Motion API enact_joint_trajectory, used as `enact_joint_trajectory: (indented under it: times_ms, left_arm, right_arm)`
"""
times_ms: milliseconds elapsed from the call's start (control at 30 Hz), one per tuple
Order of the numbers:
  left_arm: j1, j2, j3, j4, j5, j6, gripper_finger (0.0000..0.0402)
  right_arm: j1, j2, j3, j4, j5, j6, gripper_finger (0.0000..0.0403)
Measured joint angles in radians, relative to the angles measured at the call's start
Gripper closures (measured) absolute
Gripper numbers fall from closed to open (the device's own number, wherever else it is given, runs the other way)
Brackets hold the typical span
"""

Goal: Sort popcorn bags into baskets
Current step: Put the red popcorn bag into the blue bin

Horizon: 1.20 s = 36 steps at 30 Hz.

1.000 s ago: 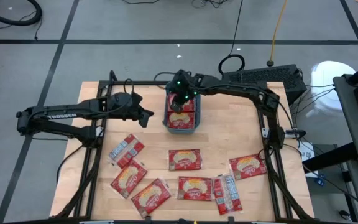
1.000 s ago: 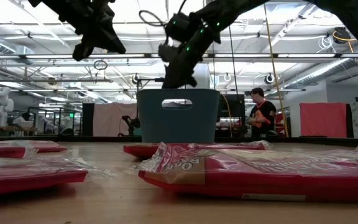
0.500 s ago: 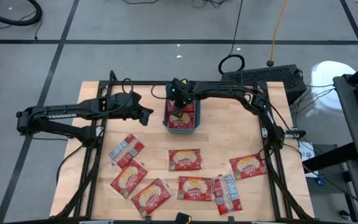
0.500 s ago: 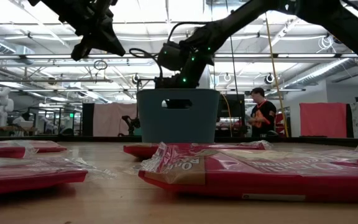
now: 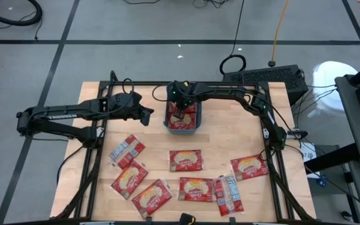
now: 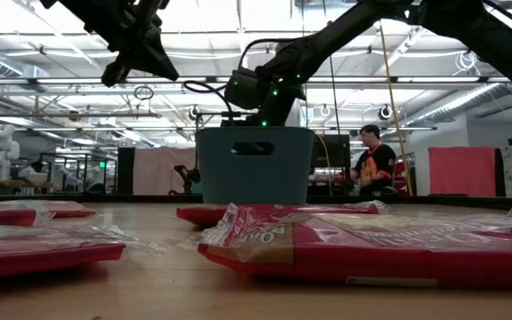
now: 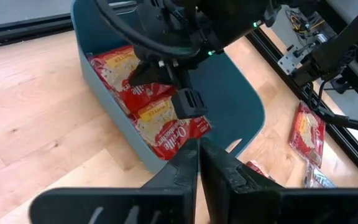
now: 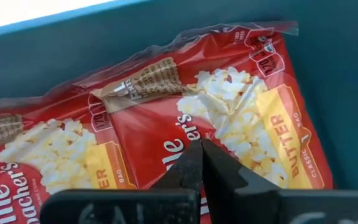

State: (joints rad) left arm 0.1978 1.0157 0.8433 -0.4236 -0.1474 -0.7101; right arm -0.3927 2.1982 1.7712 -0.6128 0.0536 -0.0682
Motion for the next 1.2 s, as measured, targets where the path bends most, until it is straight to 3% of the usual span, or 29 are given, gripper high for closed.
enact_joint_trajectory:
  times_ms: [233, 467, 600, 900, 1200]
  left_arm:
    - [-0.010, 0.000, 0.000, 0.000, 0.005, 0.000, 0.0381]
    - [-0.011, 0.000, 0.000, -0.034, 0.007, 0.038, 0.0397]
    - [-0.008, 0.000, 0.000, -0.066, 0.007, -0.003, 0.0386]
    - [-0.010, 0.000, 0.000, -0.059, 0.007, -0.025, 0.0366]
    - [-0.032, 0.000, 0.000, -0.089, 0.016, -0.026, 0.0366]
  right_arm:
    - [0.004, -0.126, -0.002, 0.001, -0.007, 0.023, 0.0403]
    - [0.016, -0.257, -0.001, -0.044, -0.107, 0.090, 0.0403]
    - [0.045, -0.330, 0.000, -0.118, -0.157, 0.125, 0.0403]
    - [0.171, -0.485, -0.001, -0.255, -0.166, 0.274, 0.0403]
    - [0.303, -0.615, -0.001, -0.271, -0.158, 0.293, 0.0403]
